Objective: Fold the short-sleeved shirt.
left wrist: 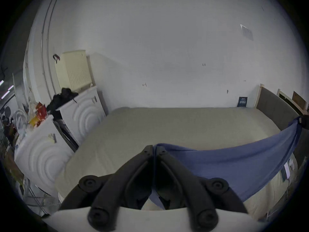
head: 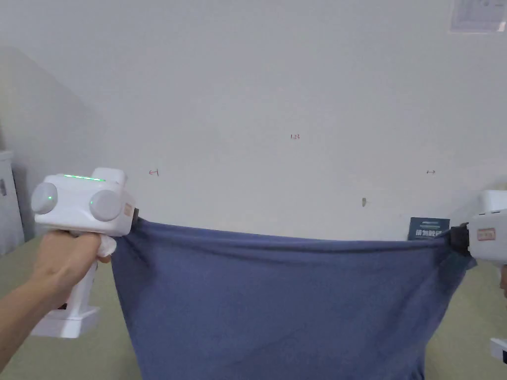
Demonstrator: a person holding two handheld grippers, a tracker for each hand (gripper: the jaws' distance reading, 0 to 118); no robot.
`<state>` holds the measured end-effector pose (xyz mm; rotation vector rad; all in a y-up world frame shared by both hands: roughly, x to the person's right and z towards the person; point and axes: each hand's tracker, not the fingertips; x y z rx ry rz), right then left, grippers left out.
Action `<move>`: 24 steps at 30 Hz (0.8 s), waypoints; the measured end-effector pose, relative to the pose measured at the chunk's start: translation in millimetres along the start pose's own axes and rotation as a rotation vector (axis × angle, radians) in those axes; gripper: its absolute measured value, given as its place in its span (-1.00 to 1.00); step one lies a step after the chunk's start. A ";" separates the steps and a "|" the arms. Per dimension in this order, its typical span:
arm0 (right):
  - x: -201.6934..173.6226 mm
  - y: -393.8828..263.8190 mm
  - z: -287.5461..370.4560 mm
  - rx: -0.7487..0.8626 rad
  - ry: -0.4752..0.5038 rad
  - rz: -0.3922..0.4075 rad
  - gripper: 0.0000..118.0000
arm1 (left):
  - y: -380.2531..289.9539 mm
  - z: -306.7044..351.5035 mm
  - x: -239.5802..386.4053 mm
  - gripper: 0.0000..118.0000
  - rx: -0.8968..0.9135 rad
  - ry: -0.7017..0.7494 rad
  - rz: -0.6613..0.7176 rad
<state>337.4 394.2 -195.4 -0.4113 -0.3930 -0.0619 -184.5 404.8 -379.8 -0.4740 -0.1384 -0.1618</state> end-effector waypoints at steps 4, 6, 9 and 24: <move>1.5 37.5 -23.8 0.019 -0.018 -0.013 -0.85 | 38.2 -20.6 12.9 -0.98 0.026 0.035 -0.019; 1.3 55.4 -38.1 0.026 -0.027 -0.014 -0.85 | 57.2 -31.1 16.9 -0.98 0.042 0.039 -0.006; -1.5 78.1 -62.1 0.044 -0.047 -0.019 -0.85 | 85.4 -57.6 23.3 -0.98 0.055 0.051 0.006; -30.5 -5.9 -230.9 -0.101 -0.082 0.026 -0.85 | 16.7 -214.4 64.3 -0.98 -0.039 0.086 -0.046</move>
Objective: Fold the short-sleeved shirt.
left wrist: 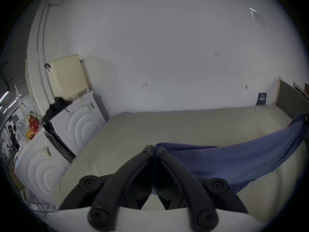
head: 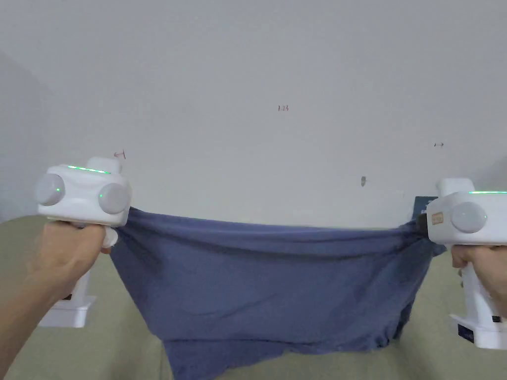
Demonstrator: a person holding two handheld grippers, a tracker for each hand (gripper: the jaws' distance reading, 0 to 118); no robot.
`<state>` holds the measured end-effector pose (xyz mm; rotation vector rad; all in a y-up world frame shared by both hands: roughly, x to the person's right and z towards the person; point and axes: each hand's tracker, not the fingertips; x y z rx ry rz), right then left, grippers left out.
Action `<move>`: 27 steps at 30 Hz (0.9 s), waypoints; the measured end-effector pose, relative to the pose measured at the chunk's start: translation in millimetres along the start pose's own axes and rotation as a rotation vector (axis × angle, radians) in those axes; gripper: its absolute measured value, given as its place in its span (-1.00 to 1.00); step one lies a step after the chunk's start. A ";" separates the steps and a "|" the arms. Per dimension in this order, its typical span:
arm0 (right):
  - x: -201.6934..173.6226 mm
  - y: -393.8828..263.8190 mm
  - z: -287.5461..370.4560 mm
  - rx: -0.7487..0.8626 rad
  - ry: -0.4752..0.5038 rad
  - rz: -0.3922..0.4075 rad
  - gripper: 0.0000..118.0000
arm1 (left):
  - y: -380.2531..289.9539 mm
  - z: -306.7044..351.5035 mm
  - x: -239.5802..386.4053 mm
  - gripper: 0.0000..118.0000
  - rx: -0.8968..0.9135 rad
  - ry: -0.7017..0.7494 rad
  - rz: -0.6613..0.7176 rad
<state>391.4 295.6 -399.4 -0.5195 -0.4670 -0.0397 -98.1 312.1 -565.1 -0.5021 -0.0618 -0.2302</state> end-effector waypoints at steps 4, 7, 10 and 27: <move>12.9 6.3 9.6 -0.064 -0.003 0.007 -0.85 | -62.6 -23.5 13.4 -0.98 -0.069 0.007 -0.090; 8.9 -95.3 -21.5 -0.170 0.023 -0.019 -0.85 | -96.2 -11.5 16.3 -0.98 -0.085 -0.008 -0.120; 16.4 -116.7 5.5 -0.147 0.046 -0.040 -0.85 | -119.7 14.6 11.0 -0.98 -0.085 -0.029 -0.138; 68.2 -302.5 217.9 -0.211 0.100 -0.063 -0.85 | -300.2 195.1 -67.6 -0.98 -0.249 -0.265 0.057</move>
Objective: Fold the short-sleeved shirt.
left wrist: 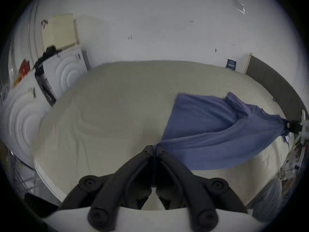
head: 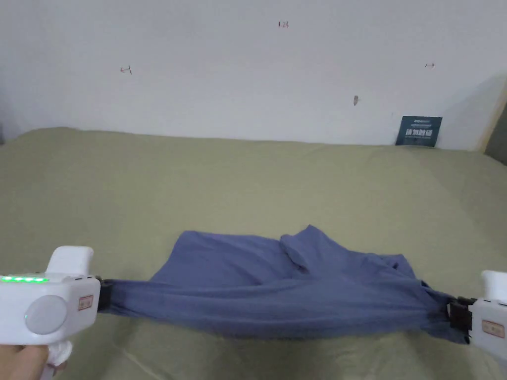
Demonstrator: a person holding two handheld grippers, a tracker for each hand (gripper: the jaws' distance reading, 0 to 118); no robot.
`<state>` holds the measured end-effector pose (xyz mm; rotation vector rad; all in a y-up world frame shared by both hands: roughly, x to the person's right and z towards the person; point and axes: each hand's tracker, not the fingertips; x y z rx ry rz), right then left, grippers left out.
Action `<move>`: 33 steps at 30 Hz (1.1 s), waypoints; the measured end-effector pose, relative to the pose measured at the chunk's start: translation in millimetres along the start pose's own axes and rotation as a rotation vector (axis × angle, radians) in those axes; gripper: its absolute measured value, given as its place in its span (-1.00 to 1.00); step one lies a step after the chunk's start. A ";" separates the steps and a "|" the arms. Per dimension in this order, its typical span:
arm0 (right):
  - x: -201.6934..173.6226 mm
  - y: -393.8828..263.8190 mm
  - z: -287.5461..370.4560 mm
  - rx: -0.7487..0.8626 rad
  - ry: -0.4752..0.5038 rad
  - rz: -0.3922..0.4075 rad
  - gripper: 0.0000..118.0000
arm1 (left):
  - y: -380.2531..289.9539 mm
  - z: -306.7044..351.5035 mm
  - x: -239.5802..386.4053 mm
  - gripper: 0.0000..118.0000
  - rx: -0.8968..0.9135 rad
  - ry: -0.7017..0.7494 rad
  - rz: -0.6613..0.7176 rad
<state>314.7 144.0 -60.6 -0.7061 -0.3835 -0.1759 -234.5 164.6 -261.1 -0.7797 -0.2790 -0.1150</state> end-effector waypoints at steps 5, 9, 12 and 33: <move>0.5 -46.7 -3.4 -0.071 -0.002 -0.012 -0.85 | -45.5 -5.4 -10.8 -0.98 -0.080 -0.011 0.021; 0.8 -56.9 -17.8 -0.107 -0.016 -0.010 -0.85 | -54.5 -17.8 -11.0 -0.98 -0.108 -0.009 0.036; 3.1 -59.4 -23.3 -0.124 -0.013 -0.030 -0.85 | -53.5 -23.9 -12.9 -0.98 -0.121 -0.012 0.043; -115.9 -69.0 20.9 0.070 0.051 0.040 -1.00 | -69.7 5.6 -11.3 -1.00 -0.041 -0.021 0.058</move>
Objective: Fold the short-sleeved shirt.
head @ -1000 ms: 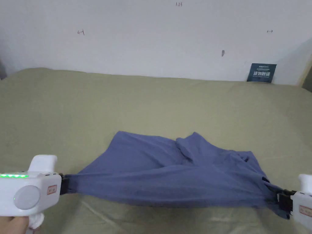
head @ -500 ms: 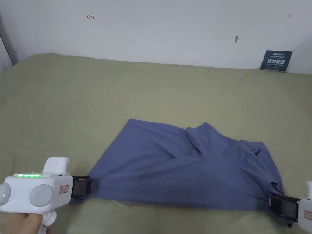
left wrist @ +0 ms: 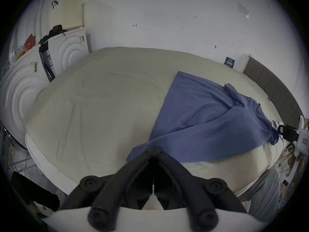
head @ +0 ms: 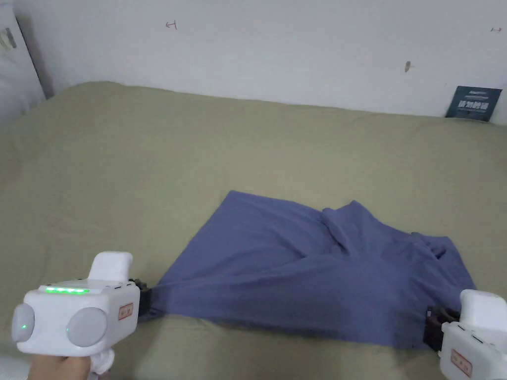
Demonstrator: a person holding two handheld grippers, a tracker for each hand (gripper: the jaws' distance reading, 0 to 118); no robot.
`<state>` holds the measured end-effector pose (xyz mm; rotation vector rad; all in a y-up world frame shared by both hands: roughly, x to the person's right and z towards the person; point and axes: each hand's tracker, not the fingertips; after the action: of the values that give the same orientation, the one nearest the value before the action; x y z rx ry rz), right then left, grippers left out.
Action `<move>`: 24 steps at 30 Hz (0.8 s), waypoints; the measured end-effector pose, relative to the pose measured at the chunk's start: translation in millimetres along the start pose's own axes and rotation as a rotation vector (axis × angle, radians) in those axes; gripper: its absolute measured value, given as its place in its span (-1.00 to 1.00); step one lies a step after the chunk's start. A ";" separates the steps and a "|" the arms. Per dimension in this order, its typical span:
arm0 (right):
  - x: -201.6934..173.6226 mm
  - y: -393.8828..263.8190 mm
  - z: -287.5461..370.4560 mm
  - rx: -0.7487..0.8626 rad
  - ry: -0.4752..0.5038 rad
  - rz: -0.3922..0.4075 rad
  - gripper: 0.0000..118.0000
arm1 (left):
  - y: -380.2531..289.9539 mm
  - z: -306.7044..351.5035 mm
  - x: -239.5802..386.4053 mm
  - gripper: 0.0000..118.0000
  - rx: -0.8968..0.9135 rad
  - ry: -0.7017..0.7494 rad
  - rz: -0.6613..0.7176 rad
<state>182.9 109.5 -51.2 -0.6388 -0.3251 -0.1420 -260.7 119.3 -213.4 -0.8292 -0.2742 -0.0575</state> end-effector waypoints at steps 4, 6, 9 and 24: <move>-7.3 -5.5 -3.5 -0.003 0.025 -0.004 -1.00 | -4.2 -5.3 -24.8 -1.00 -0.027 0.000 0.073; -10.7 -6.9 -3.5 0.001 0.033 -0.005 -1.00 | -5.9 -5.5 -31.8 -1.00 -0.034 0.002 0.076; -13.5 -8.3 -11.1 -0.013 0.044 -0.005 -1.00 | -5.3 -10.7 -35.7 -0.98 -0.064 -0.015 0.054; -5.0 -3.6 -30.6 -0.072 0.051 -0.004 -1.00 | 14.6 -67.8 -6.1 -0.91 -0.180 -0.070 -0.023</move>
<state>185.1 88.2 -74.0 -0.7045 -0.2733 -0.1735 -249.5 79.0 -269.1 -1.0083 -0.3485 -0.0755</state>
